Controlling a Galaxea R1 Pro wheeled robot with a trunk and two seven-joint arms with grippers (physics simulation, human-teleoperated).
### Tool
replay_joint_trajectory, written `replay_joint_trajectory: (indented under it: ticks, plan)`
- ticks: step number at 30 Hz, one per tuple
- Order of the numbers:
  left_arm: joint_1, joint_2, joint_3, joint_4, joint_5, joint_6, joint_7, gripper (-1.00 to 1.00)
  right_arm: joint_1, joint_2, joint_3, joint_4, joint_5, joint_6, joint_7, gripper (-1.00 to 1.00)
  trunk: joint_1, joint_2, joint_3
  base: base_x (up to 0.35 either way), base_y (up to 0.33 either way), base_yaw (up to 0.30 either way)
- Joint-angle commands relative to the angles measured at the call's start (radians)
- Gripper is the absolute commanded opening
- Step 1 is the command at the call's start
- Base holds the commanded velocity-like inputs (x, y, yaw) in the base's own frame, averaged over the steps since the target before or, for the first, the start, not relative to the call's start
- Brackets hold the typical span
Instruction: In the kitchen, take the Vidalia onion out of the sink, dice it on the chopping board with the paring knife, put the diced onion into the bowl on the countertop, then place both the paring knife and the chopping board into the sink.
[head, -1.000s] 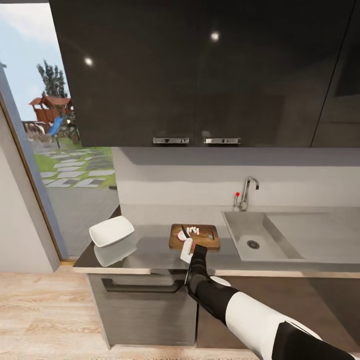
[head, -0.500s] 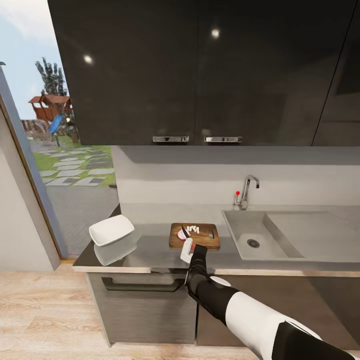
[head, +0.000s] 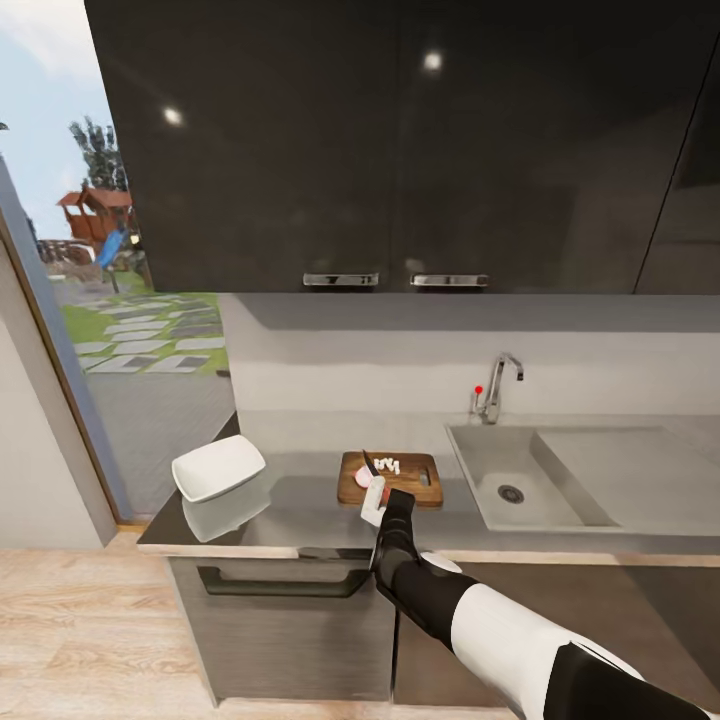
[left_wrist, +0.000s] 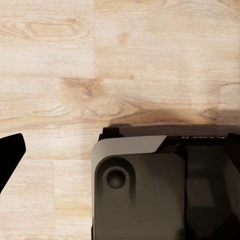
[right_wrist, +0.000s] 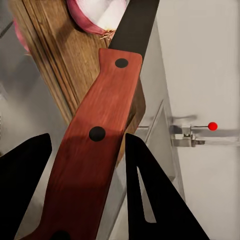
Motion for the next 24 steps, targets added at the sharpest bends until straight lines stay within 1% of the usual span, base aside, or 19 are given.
replay_joint_trajectory:
  ticks: [1, 20, 24]
  plan:
    - [-0.001, -0.001, -0.007, 0.004, 0.008, -0.006, -0.003, 1.00, -0.001, 0.000, 0.006, 0.000, 0.002, 0.007, -0.001, -1.00, 0.000, -0.001, 0.000, 0.003, 0.000, 0.000]
    - [-0.001, -0.001, -0.007, 0.004, 0.008, -0.006, -0.003, 1.00, -0.001, 0.000, 0.006, 0.024, 0.000, 0.007, 0.001, -1.00, 0.000, -0.001, -0.027, 0.000, 0.000, 0.000]
    - [-0.001, -0.001, -0.007, 0.004, 0.008, -0.006, -0.003, 1.00, -0.001, 0.000, 0.006, 0.025, 0.000, 0.007, 0.000, -1.00, 0.000, -0.001, -0.028, 0.000, 0.000, 0.000]
